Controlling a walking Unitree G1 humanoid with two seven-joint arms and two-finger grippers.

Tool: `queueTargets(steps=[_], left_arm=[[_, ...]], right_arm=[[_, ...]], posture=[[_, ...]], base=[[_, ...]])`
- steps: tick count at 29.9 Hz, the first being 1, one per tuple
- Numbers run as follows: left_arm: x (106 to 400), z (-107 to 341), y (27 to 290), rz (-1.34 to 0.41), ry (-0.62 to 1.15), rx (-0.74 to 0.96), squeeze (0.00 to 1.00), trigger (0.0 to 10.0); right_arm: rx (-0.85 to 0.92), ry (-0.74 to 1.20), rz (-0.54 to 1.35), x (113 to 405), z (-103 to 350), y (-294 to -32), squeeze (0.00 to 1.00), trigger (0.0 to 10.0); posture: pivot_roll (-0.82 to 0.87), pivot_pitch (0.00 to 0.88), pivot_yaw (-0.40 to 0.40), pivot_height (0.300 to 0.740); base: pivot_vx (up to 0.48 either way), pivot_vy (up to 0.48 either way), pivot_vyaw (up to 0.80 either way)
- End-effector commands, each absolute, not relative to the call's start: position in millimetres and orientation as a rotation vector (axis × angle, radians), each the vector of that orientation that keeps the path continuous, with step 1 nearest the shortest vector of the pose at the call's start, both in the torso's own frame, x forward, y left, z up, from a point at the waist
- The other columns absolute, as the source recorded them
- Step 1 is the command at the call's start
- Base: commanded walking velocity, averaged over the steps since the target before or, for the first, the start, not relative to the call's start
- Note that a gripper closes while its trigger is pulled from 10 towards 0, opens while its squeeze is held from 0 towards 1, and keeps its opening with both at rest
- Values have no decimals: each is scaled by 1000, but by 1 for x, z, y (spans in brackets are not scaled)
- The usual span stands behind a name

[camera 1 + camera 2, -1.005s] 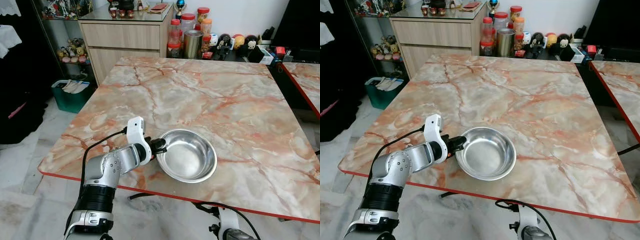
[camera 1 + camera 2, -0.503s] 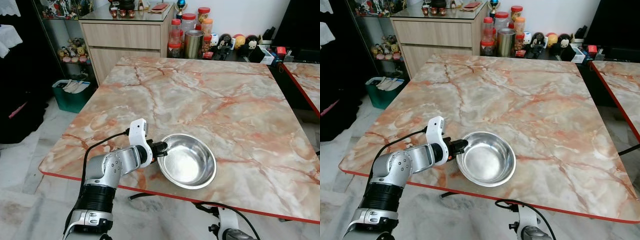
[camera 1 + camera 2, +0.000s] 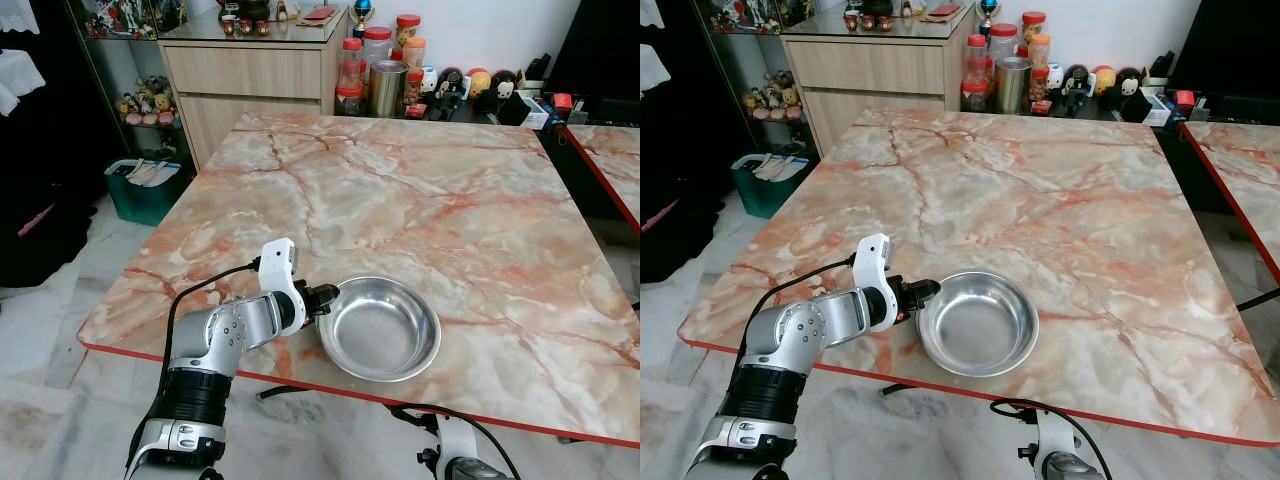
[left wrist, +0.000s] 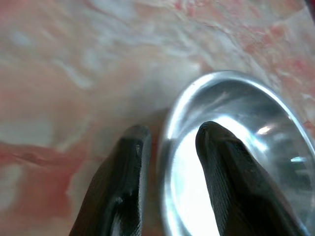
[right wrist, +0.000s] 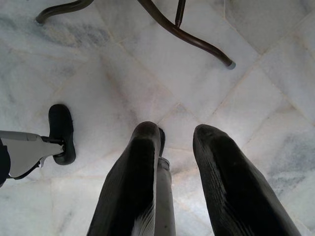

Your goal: Setting the table

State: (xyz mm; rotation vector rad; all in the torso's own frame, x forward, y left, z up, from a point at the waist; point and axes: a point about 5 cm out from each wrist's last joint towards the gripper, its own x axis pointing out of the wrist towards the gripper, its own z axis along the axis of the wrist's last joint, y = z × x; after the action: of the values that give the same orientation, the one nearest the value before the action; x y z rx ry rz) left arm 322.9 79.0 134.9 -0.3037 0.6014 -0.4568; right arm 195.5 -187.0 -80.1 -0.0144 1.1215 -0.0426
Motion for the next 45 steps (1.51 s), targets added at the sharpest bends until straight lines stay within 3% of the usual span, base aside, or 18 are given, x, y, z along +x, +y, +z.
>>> queueTargets(steps=[1,6,7,8,13,18,22,24,27,29,30,37,40,41,42,43,45], left_arm=[[328,148,86,-413,505,-211,0,10000],[333,160,97,-363,422,-263,0,10000],[336,168,114,-298,338,-280,0,10000],[337,181,148,-175,185,-299,0,10000],[327,174,213,153,71,-239,0,10000],[278,126,308,652,166,89,0,10000],[242,100,341,812,247,230,0,10000],[210,76,355,920,321,311,0,10000],[170,42,364,1053,455,362,0,10000],[163,36,364,1070,484,369,0,10000],[146,16,361,1080,583,415,0,10000],[106,-39,339,1014,865,320,0,10000],[99,-76,297,696,1060,212,0,10000],[99,-76,297,696,1060,212,0,10000],[101,-89,268,490,1114,172,0,10000],[101,-89,268,490,1114,172,0,10000],[118,-92,245,348,1055,121,0,10000]], right_arm=[[-6,1106,-50,199,-78,-188,0,10000],[-10,1107,-45,199,-78,-188,0,10000],[-11,1107,-46,199,-78,-188,0,10000],[-11,1105,-47,199,-78,-189,0,10000],[-14,1101,-49,199,-78,-190,0,10000],[-39,1100,-36,198,-78,-194,0,10000],[-53,1101,-34,195,-78,-199,0,10000],[-76,1106,-34,192,-79,-206,0,10000],[-103,1114,-30,187,-80,-213,0,10000],[-107,1116,-30,186,-80,-215,0,10000],[-114,1123,-29,182,-81,-219,0,10000],[-126,1139,-24,172,-85,-224,0,10000],[-121,1150,-25,165,-87,-224,0,10000],[-121,1150,-25,165,-87,-224,0,10000],[-111,1151,-21,162,-89,-223,0,10000],[-111,1151,-21,162,-89,-223,0,10000],[-106,1135,-4,164,-88,-220,0,10000]], posture=[[99,0,11,728],[99,0,11,728],[102,0,3,728],[99,0,1,728],[91,0,-2,728],[78,0,-15,728],[69,0,-30,728],[68,0,-47,728],[63,0,-56,728],[62,0,-57,728],[61,0,-58,728],[58,0,-38,728],[93,0,-19,728],[93,0,-19,728],[99,0,-17,728],[99,0,-17,728],[106,0,-30,728]], base=[[0,0,0],[0,0,0],[0,0,0],[0,0,0],[0,0,0],[0,0,0],[0,0,0],[0,0,0],[0,0,0],[0,0,0],[0,0,0],[0,0,0],[0,0,0],[0,0,0],[0,0,0],[0,0,0],[0,0,0]])
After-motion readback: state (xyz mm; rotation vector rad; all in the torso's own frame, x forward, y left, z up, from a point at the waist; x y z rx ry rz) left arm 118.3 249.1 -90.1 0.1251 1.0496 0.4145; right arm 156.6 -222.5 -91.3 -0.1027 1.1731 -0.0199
